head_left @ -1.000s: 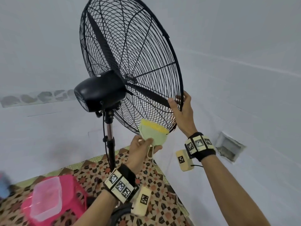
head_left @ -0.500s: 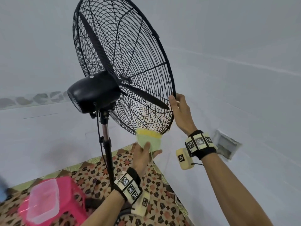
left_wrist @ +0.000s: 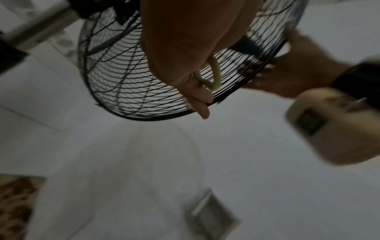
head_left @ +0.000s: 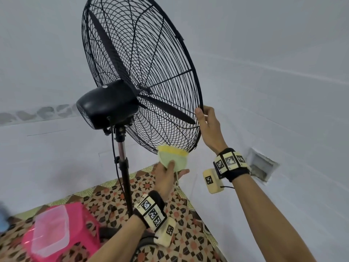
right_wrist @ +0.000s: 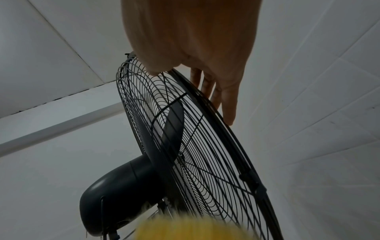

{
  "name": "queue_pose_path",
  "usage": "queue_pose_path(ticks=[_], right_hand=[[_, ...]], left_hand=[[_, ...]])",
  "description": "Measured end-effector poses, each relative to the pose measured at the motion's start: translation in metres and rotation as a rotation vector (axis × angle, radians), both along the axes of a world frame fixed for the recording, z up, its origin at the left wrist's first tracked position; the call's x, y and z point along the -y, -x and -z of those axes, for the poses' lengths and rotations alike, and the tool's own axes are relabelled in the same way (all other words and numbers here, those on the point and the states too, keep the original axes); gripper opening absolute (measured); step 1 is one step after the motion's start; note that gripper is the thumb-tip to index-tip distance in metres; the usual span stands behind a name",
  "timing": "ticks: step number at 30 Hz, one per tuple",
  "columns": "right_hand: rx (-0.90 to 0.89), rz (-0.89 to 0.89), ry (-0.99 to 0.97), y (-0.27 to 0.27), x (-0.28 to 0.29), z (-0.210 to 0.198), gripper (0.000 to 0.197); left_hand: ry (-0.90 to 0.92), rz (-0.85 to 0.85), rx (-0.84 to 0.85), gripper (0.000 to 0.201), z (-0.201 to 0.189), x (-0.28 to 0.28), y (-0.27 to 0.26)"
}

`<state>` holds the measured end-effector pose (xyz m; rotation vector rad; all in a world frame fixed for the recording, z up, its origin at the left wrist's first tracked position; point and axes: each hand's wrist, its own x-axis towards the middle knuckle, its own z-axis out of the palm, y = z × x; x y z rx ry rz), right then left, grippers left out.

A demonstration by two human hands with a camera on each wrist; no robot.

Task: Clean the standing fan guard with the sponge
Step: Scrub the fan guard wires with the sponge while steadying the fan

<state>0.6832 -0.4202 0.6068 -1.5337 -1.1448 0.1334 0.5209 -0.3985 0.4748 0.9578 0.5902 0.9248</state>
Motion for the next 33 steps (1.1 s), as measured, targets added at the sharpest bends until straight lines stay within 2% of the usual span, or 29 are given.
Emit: queue_pose_path(ticks=[3,5,11,15,18,22,25,28,30,33], right_hand=[[0.001,0.003,-0.005,0.0,-0.002,0.0,0.043],[-0.002,0.01,-0.016,0.0,-0.003,0.0,0.044],[-0.019,0.001,-0.012,0.002,-0.001,0.002,0.042],[-0.022,-0.005,-0.01,0.003,0.003,0.0,0.034],[-0.021,-0.011,0.009,0.002,0.004,-0.005,0.033],[-0.011,-0.033,0.018,0.001,0.003,-0.006,0.039],[-0.014,-0.03,0.017,0.002,0.004,-0.005,0.037],[-0.003,-0.028,0.015,0.003,0.004,-0.004,0.035],[0.005,-0.022,0.012,0.003,0.004,-0.004,0.033],[-0.001,-0.014,-0.008,0.004,0.003,-0.004,0.036]], left_hand=[[-0.091,0.054,0.107,0.031,-0.033,0.01,0.001],[-0.094,0.047,0.145,0.027,-0.04,0.009,-0.002],[0.067,-0.024,0.038,0.027,-0.01,0.007,0.002],[-0.112,0.036,0.135,0.025,-0.05,0.024,0.0],[-0.122,0.05,0.173,0.024,-0.067,0.023,-0.007],[-0.103,0.013,0.058,0.018,-0.038,0.025,-0.016],[0.022,-0.033,-0.041,0.014,-0.01,0.023,-0.02],[0.086,-0.061,-0.035,0.014,0.003,0.02,-0.018],[-0.005,-0.031,0.04,0.02,-0.01,0.026,-0.018],[-0.123,-0.007,0.128,0.028,-0.055,0.034,-0.019]])
